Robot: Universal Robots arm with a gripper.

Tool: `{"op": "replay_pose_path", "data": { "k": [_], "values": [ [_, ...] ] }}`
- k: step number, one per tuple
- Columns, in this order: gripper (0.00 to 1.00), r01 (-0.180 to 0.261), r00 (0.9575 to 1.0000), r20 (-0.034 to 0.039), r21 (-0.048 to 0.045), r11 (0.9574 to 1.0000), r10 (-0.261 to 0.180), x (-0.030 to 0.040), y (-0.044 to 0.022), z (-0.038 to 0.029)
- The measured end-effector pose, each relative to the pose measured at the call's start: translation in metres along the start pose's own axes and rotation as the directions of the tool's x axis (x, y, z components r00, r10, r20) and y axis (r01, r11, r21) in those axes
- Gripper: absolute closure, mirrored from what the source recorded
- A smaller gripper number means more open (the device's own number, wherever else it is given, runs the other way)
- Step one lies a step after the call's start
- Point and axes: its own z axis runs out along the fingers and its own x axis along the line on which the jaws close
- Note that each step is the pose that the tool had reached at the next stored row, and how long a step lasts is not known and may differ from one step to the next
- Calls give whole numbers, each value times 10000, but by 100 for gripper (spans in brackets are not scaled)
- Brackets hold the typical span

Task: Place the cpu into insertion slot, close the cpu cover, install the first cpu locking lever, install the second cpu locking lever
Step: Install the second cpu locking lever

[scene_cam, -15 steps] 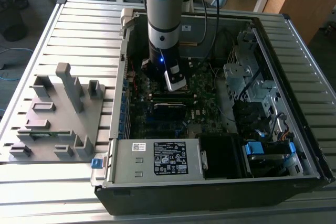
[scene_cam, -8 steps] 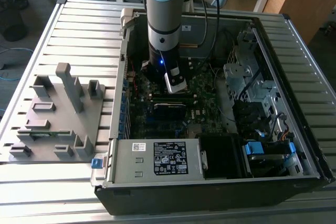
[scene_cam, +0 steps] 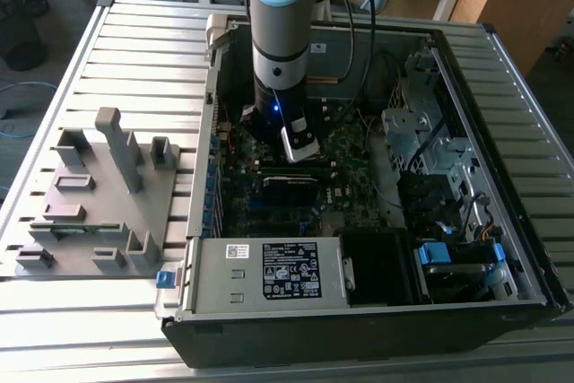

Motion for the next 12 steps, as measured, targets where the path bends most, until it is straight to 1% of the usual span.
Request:
{"op": "replay_pose_path", "data": {
  "k": [3, 4, 5, 10, 12],
  "values": [
    [90, -9, 10000, -31, -197, 9998, 8, 0, -6, 9],
    [90, -10, 10000, -40, -254, 9997, 9, -1, -8, 11],
    [90, -12, 10000, -45, -289, 9996, 11, -1, -10, 12],
    [90, -14, 10000, -48, -313, 9995, 13, -1, -15, 20],
    [90, -15, 10000, -55, -340, 9994, 13, -1, -17, 22]
  ]
}}
